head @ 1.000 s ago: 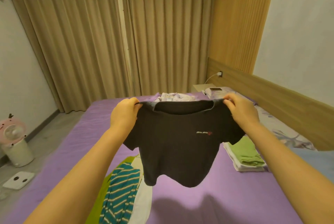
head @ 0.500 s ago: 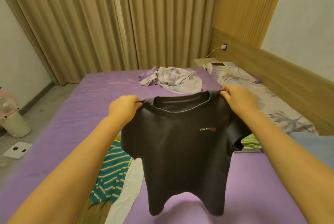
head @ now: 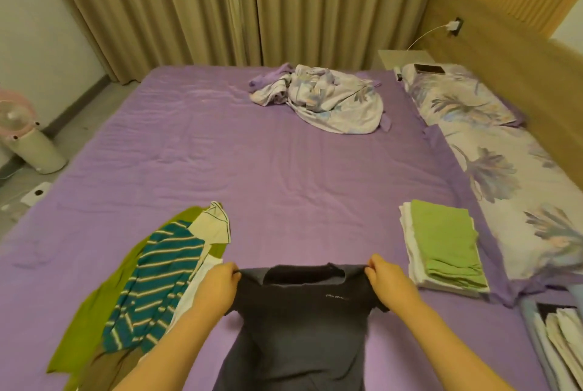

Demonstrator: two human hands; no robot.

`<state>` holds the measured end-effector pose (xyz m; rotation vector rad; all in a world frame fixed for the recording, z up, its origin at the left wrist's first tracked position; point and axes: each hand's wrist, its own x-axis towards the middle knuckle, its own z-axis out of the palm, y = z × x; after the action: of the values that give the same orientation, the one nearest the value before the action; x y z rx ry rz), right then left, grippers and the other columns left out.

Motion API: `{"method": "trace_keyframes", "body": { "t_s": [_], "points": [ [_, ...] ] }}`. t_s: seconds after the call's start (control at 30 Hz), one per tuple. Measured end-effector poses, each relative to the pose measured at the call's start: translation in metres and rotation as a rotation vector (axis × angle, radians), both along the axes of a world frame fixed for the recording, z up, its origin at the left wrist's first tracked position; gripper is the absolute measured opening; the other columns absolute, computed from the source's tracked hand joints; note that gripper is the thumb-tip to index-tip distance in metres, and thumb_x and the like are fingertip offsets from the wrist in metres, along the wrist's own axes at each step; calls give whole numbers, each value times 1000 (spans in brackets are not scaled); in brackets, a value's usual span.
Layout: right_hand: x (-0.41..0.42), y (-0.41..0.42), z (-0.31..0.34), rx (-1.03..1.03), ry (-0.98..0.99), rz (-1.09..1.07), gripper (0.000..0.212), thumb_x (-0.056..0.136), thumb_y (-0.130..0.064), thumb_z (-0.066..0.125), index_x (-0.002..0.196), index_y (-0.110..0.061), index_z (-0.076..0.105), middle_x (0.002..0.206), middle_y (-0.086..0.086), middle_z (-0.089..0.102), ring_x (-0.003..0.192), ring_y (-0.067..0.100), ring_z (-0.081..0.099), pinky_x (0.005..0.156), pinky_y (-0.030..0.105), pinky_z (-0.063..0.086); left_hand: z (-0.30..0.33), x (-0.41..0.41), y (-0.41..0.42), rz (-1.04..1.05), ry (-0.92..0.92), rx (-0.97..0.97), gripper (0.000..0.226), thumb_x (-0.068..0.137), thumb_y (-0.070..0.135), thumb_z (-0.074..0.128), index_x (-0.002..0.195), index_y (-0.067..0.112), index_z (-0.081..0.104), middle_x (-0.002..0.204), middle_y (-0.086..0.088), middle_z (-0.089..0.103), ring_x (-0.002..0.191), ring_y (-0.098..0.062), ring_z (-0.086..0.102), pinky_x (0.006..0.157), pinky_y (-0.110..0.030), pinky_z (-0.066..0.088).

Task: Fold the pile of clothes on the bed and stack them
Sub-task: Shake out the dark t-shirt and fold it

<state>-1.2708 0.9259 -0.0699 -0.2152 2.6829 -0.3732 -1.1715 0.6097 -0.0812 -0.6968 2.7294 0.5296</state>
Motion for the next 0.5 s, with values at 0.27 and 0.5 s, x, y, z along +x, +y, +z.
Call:
{"method": "trace_keyframes", "body": {
  "t_s": [0.27, 0.5],
  "points": [
    [-57, -4, -19, 2, -6, 49, 21, 100, -29, 38, 109, -20, 55, 113, 5, 64, 103, 26, 58, 71, 31, 41, -14, -49, -12, 16, -23, -51, 21, 99, 30, 44, 107, 22, 63, 103, -2, 67, 94, -20, 63, 81, -28, 50],
    [-116, -27, -42, 93, -73, 73, 21, 99, -32, 40, 99, -19, 56, 109, 5, 63, 97, 25, 58, 68, 29, 40, -20, -122, -36, -160, -236, -65, 25, 99, 32, 45, 112, 18, 62, 107, -6, 65, 94, -23, 62, 84, -33, 53]
  ]
}}
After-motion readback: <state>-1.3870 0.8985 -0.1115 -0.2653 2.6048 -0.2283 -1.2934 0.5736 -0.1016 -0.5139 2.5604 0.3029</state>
